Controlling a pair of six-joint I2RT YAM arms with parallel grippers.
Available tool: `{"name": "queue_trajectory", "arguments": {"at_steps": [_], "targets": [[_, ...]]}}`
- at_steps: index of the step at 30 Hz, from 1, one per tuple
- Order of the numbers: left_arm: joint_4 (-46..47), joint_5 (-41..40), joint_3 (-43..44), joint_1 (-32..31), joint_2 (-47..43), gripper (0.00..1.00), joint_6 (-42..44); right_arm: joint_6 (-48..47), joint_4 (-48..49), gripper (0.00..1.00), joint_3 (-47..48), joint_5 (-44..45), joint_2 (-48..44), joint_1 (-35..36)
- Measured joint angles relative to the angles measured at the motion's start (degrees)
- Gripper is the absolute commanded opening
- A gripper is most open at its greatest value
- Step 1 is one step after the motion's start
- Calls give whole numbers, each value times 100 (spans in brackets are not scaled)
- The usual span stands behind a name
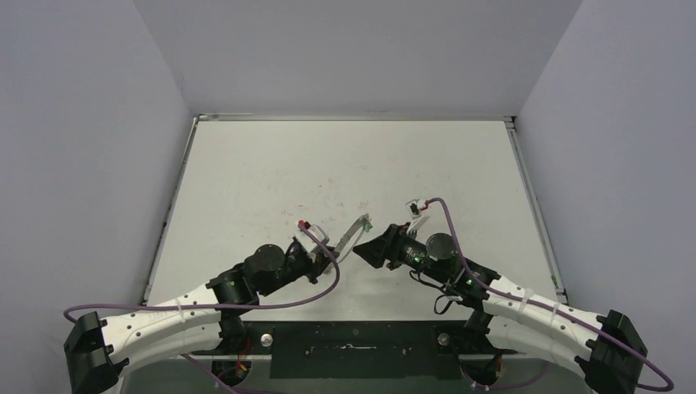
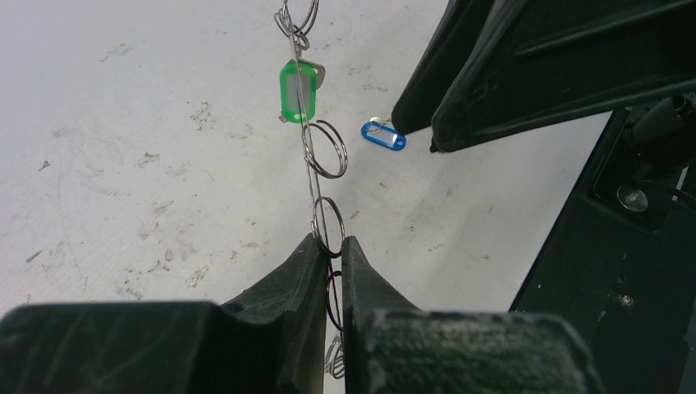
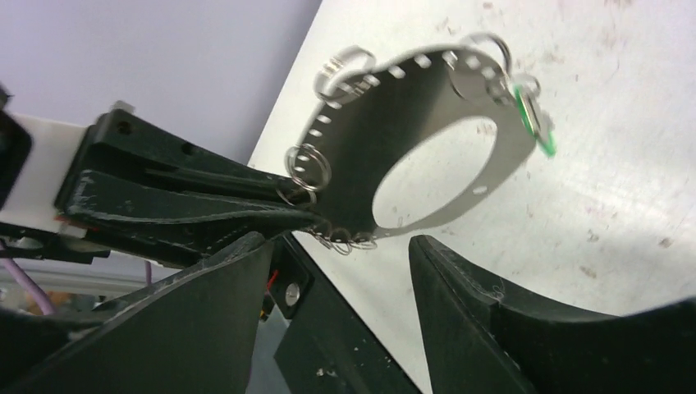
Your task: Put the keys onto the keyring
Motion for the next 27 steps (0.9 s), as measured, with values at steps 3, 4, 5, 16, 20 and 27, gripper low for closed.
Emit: {"name": "queue_trajectory", "arguments": {"at_steps": [3,4,5,16,20,27], "targets": [[-15,68,0,0,0,0,55,-678,-341,67,317,-35,-238,0],[-24,94,0,0,0,0,81,-907,-402,67,435,-68,-291,0],[-35,122,0,0,0,0,111,-1126,-450,67,553,-109,-321,0],[-66,387,0,0,57,0,280,-2664,-949,37,1279,-671,374,37],[-85,415,0,0,59,0,295,-2896,-1235,29,1279,-667,509,37],[-83,415,0,0,116,0,295,-2997,-1281,35,1279,-643,570,37]]}}
